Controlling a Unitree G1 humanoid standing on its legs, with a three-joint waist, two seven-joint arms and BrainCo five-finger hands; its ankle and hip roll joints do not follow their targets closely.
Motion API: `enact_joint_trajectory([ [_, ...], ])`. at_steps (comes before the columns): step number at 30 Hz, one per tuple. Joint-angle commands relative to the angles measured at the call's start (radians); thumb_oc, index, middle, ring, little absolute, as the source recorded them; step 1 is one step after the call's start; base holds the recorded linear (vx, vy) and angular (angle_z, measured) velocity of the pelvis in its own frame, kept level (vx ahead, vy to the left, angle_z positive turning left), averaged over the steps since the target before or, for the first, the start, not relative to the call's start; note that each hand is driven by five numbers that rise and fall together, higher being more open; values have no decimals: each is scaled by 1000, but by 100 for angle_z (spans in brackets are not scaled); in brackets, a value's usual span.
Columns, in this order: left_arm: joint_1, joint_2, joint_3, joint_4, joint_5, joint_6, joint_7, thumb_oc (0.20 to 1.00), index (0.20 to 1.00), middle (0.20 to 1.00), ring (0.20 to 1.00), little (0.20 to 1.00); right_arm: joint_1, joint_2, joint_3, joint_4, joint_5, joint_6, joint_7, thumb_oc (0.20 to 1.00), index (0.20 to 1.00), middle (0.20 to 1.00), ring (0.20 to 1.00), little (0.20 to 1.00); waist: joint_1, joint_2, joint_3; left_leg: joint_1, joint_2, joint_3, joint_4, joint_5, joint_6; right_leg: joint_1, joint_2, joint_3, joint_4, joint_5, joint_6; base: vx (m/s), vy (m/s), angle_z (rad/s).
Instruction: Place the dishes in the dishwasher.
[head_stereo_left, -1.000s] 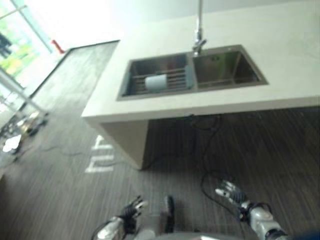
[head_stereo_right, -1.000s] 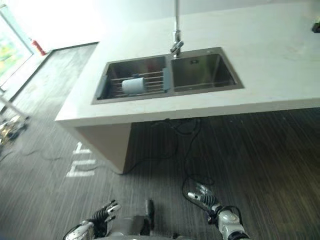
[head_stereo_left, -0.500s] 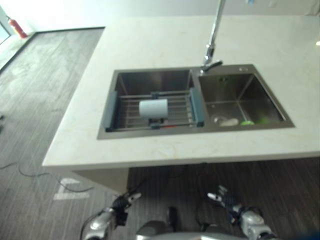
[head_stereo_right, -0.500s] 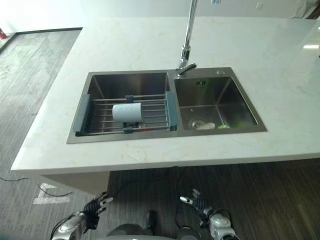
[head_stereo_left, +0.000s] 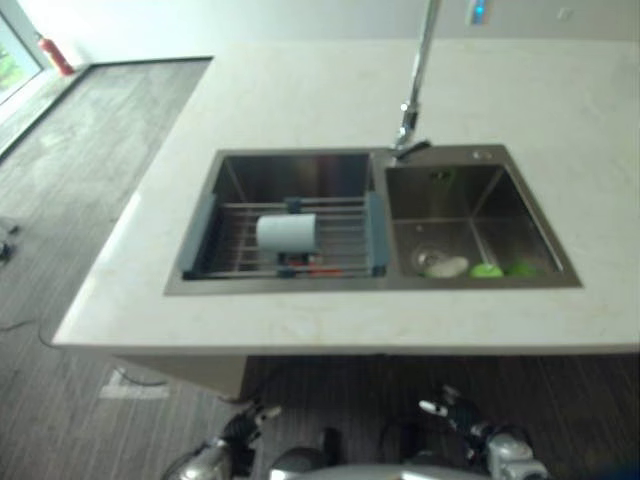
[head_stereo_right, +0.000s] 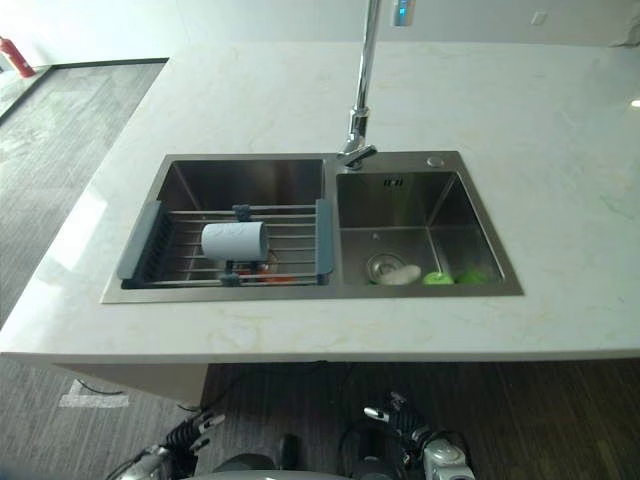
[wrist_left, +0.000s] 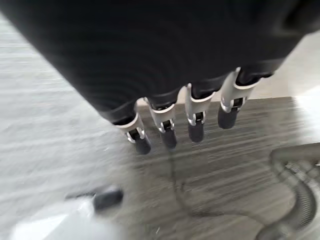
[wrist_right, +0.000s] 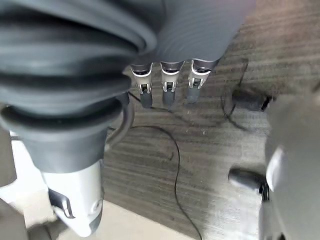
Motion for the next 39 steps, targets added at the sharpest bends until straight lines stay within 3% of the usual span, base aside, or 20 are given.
enact_joint_trajectory([
  [1, -81, 16, 3, 27, -48, 38, 55, 1000, 1000, 1000, 1000, 1000, -25, -46, -48, -9, -5, 7, -36, 1000, 1000, 1000, 1000, 1000, 6, 1, 10, -61, 62, 106, 8, -14, -55, 52, -24, 0, 69, -123, 23, -81, -56, 19],
  [3, -74, 30, 92, 45, -223, 87, 108, 1000, 1000, 1000, 1000, 1000, -2, -59, -91, 16, 7, 8, -55, 1000, 1000, 1000, 1000, 1000, -2, 10, 9, -59, 79, 147, 7, -3, -70, 72, -38, -38, 52, -116, 25, -77, -8, 43],
  [5, -63, 51, 180, 66, -324, 95, 129, 1000, 1000, 1000, 1000, 1000, 14, -66, -123, 34, 13, 7, -61, 1000, 1000, 1000, 1000, 1000, -6, 17, 6, -60, 88, 163, 4, 3, -77, 75, -48, -58, 55, -117, 28, -38, 39, 84],
  [9, -30, 141, 350, 97, -364, -24, 263, 1000, 1000, 1000, 1000, 1000, 39, -94, -186, 95, 33, 7, -45, 1000, 1000, 1000, 1000, 1000, -6, 39, -3, -56, 84, 150, -6, 0, -81, 73, -61, -71, 69, -129, 30, 5, 104, 32],
  [11, 2, 324, 506, 93, -276, -40, 309, 1000, 1000, 1000, 1000, 1000, 60, -118, -205, 120, 57, 5, -29, 1000, 1000, 1000, 1000, 1000, -4, 56, -11, -55, 79, 149, -6, -2, -78, 70, -66, -67, 71, -131, 36, 59, 141, 38],
  [14, 48, 615, 671, 41, 8, -84, 472, 1000, 1000, 1000, 1000, 1000, 93, -127, -200, 110, 84, 3, -40, 1000, 1000, 1000, 1000, 1000, 8, 76, -21, -58, 76, 145, -6, -7, -66, 66, -72, -70, 73, -131, 45, 23, 72, 7],
  [15, 61, 725, 730, 25, 82, -142, 529, 1000, 1000, 1000, 1000, 1000, 103, -125, -189, 98, 88, 17, -52, 1000, 1000, 1000, 1000, 1000, 10, 79, -24, -58, 75, 148, -6, -9, -62, 66, -70, -71, 71, -131, 48, 13, 6, 6],
  [17, 63, 928, 816, -65, 122, -218, 518, 1000, 1000, 1000, 1000, 1000, 126, -124, -173, 72, 100, 43, -63, 1000, 1000, 1000, 1000, 1000, 11, 80, -32, -52, 73, 153, -6, -16, -57, 70, -65, -69, 68, -125, 55, 42, -37, 11],
  [18, 50, 989, 825, -105, 119, -244, 487, 1000, 1000, 1000, 1000, 1000, 129, -123, -167, 66, 112, 53, -65, 1000, 1000, 1000, 1000, 1000, 10, 80, -35, -48, 73, 156, -6, -20, -57, 73, -65, -69, 67, -124, 58, 68, -65, 6],
  [19, 25, 1042, 820, -207, 113, -217, 461, 1000, 1000, 1000, 1000, 1000, 133, -119, -162, 61, 122, 65, -67, 1000, 1000, 1000, 1000, 1000, 10, 78, -39, -44, 72, 158, -6, -24, -57, 76, -63, -67, 67, -124, 59, 74, -70, -3],
  [20, -8, 1075, 792, -305, 105, -234, 438, 1000, 1000, 1000, 1000, 1000, 135, -114, -158, 54, 130, 79, -69, 1000, 1000, 1000, 1000, 1000, 8, 76, -44, -41, 70, 159, -6, -29, -57, 78, -61, -66, 65, -124, 60, 99, -79, -6],
  [22, -175, 1100, 624, -637, 110, -217, 354, 1000, 1000, 1000, 1000, 1000, 133, -89, -159, 52, 132, 113, -70, 1000, 1000, 1000, 1000, 1000, -8, 65, -56, -26, 67, 168, -6, -44, -59, 86, -57, -52, 59, -123, 66, 141, -99, -8],
  [24, -280, 1065, 486, -841, 281, -182, 380, 1000, 1000, 1000, 1000, 1000, 142, -68, -170, 62, 139, 131, -69, 1000, 1000, 1000, 1000, 1000, -30, 56, -59, -15, 67, 180, -6, -53, -59, 90, -55, -36, 50, -116, 73, 154, -96, -33],
  [26, -386, 1003, 321, -946, 393, -130, 284, 1000, 1000, 1000, 1000, 1000, 151, -51, -203, 86, 186, 169, -66, 1000, 1000, 1000, 1000, 1000, -63, 48, -59, -1, 66, 200, -6, -63, -57, 87, -52, -9, 41, -104, 80, 156, -80, -48],
  [31, -543, 877, 56, -952, 476, -32, 80, 1000, 1000, 1000, 1000, 1000, 198, -37, -282, 131, 233, 199, -76, 1000, 1000, 1000, 1000, 1000, -140, 43, -46, 29, 60, 231, -6, -82, -44, 78, -40, 69, 25, -79, 92, 155, -51, -44],
  [39, -669, 812, -114, -789, 458, 62, 4, 1000, 1000, 1000, 1000, 1000, 239, -66, -306, 119, 226, 174, -46, 1000, 1000, 1000, 1000, 1000, -218, 54, -5, 10, 59, 265, -6, -68, -40, 14, -38, 149, 21, -46, 95, 45, 9, -35],
])
